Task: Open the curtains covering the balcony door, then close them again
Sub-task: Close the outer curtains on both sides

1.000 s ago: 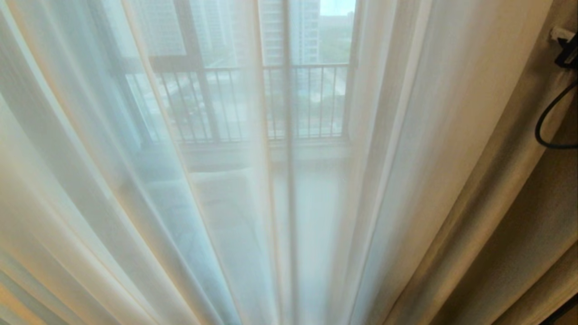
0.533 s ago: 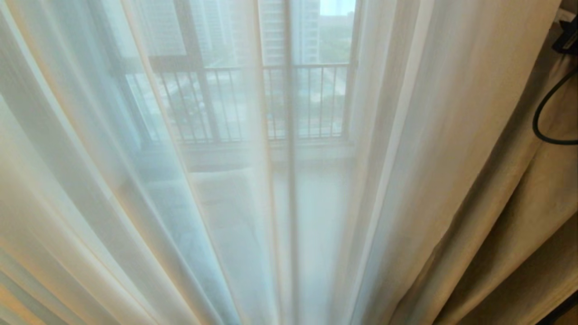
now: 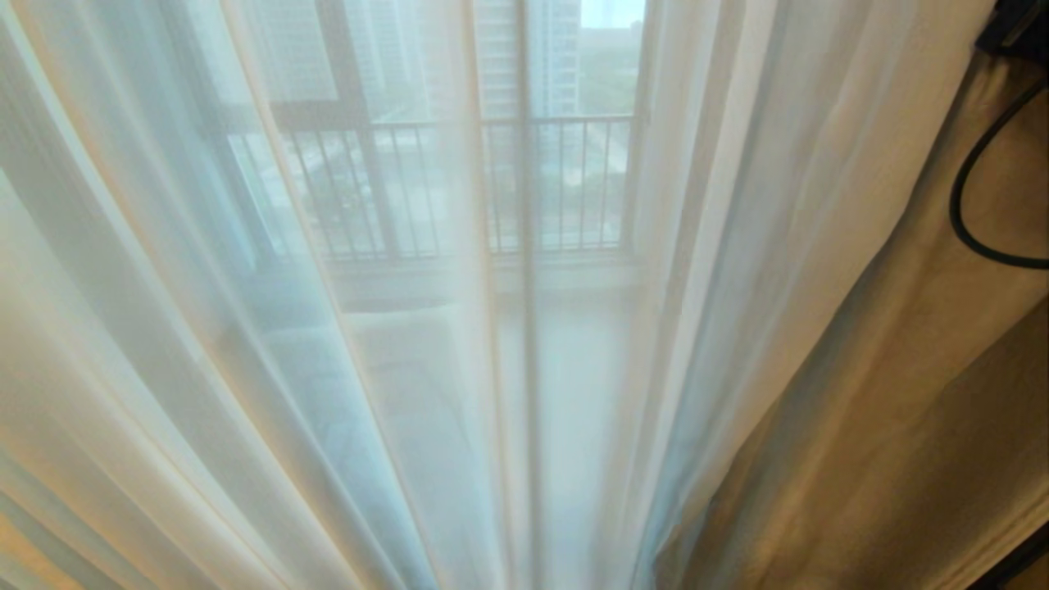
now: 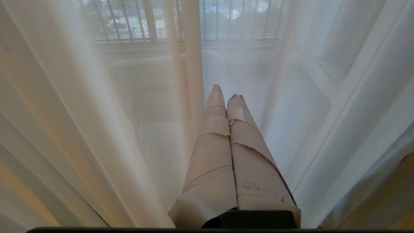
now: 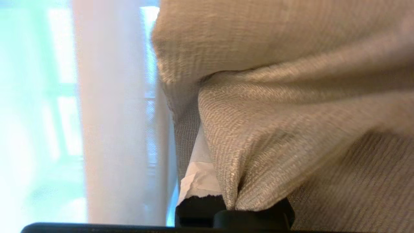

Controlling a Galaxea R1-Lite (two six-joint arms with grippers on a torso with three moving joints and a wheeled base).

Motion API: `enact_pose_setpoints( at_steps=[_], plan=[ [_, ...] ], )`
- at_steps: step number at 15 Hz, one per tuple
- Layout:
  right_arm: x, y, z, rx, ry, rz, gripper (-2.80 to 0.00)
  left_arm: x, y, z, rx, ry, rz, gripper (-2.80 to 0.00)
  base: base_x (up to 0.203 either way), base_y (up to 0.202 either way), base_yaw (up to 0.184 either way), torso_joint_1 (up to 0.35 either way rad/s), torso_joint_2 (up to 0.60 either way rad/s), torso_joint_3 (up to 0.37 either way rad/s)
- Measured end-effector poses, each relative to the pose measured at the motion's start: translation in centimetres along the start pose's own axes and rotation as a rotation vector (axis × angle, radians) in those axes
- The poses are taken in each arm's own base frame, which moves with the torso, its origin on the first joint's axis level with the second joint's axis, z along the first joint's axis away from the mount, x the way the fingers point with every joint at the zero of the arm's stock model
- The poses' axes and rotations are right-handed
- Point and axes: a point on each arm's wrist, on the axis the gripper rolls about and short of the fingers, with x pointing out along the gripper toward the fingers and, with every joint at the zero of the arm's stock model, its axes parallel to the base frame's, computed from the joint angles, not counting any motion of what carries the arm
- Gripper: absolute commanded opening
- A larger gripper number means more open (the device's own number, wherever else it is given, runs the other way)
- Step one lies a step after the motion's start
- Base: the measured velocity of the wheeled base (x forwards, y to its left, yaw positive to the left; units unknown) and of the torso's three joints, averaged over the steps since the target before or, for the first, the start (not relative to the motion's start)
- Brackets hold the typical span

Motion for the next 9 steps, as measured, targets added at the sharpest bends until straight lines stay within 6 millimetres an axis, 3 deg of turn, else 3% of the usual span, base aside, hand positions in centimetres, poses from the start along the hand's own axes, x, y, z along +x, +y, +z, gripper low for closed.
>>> enact_pose_setpoints(
  at_steps=[9],
  plan=[
    [0.6, 7.1, 0.0, -0.036, -0.035, 0.221, -2.8, 0.0, 0.0, 0.0, 0.0, 0.0, 0.0, -2.8, 0.0, 0.0, 0.0, 0.0, 0.0, 0.0]
  ],
)
